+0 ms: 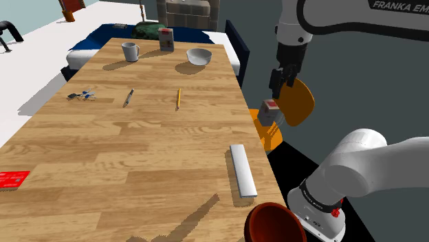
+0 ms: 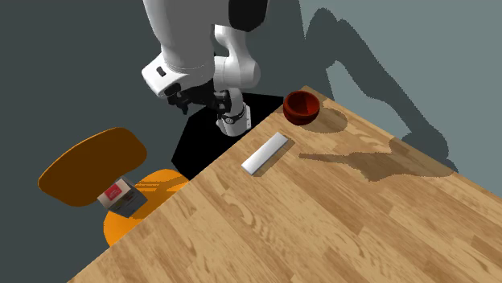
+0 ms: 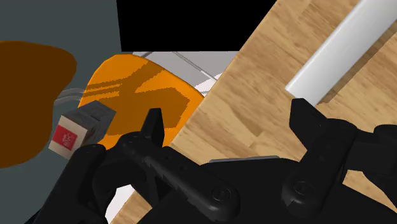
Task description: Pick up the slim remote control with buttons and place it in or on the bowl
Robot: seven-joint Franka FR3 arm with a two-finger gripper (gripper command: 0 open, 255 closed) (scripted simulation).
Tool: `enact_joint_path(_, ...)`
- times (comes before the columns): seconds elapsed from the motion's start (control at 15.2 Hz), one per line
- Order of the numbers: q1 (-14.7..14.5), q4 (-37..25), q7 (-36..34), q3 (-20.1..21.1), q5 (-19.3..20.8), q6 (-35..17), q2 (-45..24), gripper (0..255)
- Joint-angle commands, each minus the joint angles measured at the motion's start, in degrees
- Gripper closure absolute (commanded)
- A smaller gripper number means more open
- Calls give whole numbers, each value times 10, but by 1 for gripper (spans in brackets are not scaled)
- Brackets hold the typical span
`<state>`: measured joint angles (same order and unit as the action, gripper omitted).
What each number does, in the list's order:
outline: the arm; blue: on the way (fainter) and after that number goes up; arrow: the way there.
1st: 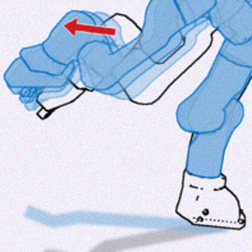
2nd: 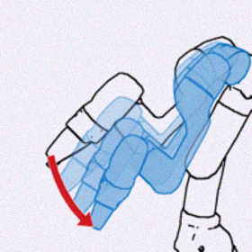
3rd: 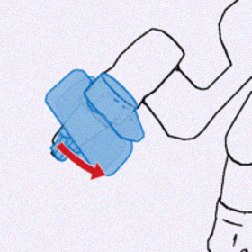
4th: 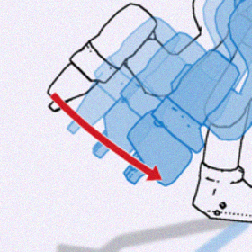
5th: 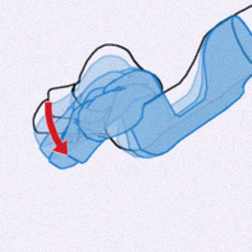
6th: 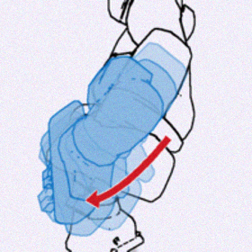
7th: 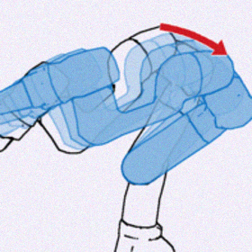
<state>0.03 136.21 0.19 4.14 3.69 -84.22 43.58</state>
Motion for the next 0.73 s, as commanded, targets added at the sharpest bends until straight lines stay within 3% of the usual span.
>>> enact_joint_path(0.0,0,0,0,0,0,0,0,0)
enact_joint_path(0.66,-20,184,-199,106,-128,-127,98,0)
